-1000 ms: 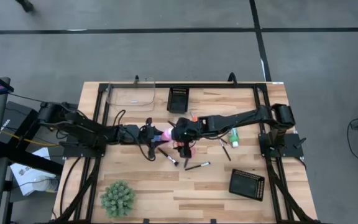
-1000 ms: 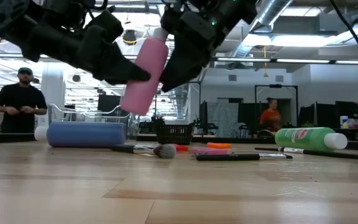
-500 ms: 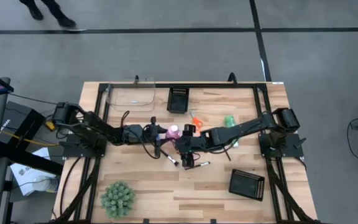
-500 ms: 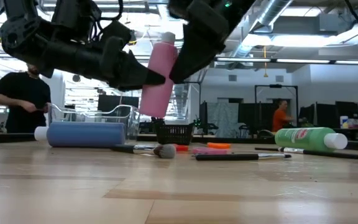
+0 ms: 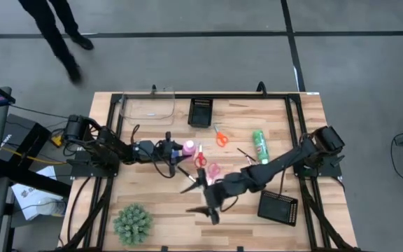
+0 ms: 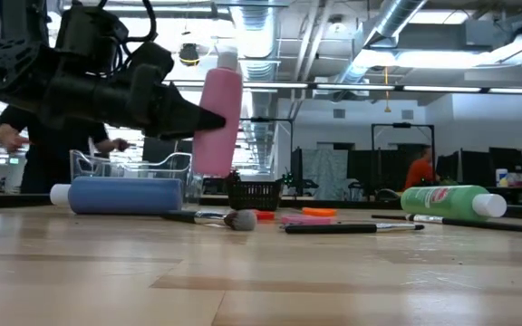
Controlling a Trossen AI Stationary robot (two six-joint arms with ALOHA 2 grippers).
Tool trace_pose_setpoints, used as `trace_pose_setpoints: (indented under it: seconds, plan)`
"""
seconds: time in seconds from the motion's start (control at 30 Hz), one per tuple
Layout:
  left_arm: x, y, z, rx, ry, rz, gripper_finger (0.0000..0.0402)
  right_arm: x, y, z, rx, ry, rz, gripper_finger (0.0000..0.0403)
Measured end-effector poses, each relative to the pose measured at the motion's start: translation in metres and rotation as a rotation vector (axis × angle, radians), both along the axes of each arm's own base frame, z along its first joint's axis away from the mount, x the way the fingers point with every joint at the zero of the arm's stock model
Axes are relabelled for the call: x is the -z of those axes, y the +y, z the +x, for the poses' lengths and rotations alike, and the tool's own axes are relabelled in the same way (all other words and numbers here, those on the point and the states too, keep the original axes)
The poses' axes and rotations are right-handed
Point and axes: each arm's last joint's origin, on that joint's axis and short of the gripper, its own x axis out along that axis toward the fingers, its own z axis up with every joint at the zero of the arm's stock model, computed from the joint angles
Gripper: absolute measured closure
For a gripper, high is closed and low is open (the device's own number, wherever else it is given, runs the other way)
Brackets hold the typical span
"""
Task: Pick & Place Paint Supplies
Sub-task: Put the pink paint bottle into the transparent bin
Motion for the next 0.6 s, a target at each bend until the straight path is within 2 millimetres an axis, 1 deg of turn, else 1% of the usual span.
trace_pose_setpoints:
  seconds: [0.07,0.2,0.33,0.43,0.6]
  plan:
    - [0.000,0.000,0.000,0.008,-0.004,-0.001,0.0266,0.011,-0.006,-0.005,-0.023,-0.063,0.025,0.0122]
    - [-0.001,-0.001,0.000,0.014,-0.012,-0.002,0.0265,0.034,-0.025,-0.017,-0.018,-0.140,0.065,0.0122]
    - [-0.002,-0.001,0.000,0.017,-0.017,-0.003,0.0265,0.048,-0.047,-0.037,0.010,-0.172,0.113,0.0122]
    - [-0.002,0.000,0.000,0.015,-0.022,-0.014,0.0265,0.053,-0.061,-0.056,0.033,-0.183,0.131,0.0122]
    - [-0.002,0.001,0.000,0.010,-0.022,-0.027,0.0265,0.049,-0.081,-0.094,0.056,-0.233,0.144,0.0122]
